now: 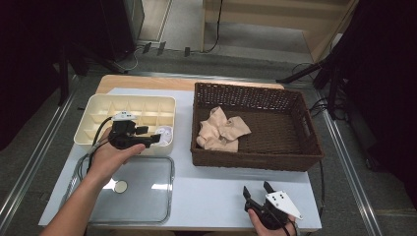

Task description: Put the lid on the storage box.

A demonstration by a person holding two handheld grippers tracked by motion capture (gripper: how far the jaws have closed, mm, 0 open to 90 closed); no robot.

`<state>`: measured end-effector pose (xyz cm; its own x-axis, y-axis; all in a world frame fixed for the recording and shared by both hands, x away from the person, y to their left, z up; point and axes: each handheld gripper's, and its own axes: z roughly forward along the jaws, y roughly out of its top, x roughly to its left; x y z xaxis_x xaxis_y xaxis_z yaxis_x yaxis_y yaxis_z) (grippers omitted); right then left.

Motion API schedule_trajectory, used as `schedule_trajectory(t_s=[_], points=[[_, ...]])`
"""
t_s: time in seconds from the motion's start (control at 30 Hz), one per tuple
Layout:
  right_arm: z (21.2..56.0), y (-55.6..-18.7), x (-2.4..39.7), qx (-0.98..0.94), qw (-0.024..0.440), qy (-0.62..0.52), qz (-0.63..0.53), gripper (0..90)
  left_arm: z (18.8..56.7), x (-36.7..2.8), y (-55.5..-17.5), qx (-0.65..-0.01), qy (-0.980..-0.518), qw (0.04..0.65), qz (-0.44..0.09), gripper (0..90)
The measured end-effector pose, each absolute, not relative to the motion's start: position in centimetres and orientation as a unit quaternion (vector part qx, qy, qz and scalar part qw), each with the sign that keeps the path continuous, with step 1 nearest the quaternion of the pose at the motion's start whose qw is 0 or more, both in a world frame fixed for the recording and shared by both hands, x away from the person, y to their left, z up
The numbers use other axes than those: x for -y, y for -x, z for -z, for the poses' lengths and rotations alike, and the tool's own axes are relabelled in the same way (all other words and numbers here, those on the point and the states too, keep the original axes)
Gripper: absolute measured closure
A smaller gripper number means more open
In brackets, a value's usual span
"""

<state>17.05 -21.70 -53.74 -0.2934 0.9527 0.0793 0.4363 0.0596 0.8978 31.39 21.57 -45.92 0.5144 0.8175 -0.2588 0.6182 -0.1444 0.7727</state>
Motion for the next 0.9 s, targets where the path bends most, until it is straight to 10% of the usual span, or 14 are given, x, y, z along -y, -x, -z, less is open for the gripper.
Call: schedule_trajectory(t_s=[0.4,0.9], points=[[52.7,-16.7,21.6,-0.665,0.297,-0.51,-0.457,26.7,46.1,-22.1,-27.6,-0.461,-0.721,0.494,-0.153,0.0],[50.8,-16.6,21.7,-0.667,0.294,-0.497,-0.471,29.7,47.9,-23.6,-23.2,-0.465,-0.69,0.515,-0.206,0.0]])
